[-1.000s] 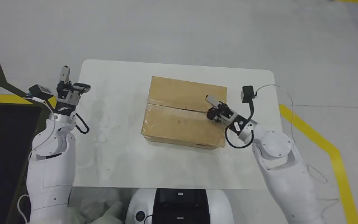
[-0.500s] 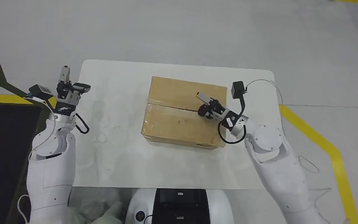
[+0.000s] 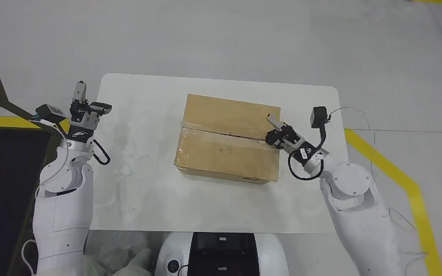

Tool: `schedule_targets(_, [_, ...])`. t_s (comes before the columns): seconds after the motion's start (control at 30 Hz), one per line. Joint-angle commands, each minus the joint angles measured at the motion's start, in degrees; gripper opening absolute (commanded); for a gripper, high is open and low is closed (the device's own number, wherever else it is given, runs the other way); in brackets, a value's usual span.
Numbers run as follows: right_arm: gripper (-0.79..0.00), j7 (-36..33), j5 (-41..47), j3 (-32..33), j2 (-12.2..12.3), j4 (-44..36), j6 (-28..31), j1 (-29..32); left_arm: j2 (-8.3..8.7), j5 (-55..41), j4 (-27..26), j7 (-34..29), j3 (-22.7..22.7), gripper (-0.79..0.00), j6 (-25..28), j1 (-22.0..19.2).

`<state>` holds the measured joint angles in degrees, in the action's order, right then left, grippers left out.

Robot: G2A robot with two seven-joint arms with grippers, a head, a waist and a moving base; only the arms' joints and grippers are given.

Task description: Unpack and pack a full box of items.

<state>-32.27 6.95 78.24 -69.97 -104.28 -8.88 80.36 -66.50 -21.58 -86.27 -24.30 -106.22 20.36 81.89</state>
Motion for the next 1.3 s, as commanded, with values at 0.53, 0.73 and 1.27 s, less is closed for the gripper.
schedule_targets(0.53, [0.0,4.73,3.78,10.52,1.04,-2.18,5.42,7.21,0.0,0.0,0.0,0.0,0.0,0.0,0.0,0.0])
schedule_targets(0.73, [0.0,7.65,6.36,12.99,1.0,-0.96,9.51,7.88,0.0,0.0,0.0,0.0,0.0,0.0,0.0,0.0])
schedule_targets(1.27, [0.0,9.29,8.12,12.84,0.82,0.34,11.16,7.41,0.0,0.0,0.0,0.0,0.0,-0.001,0.0,0.0])
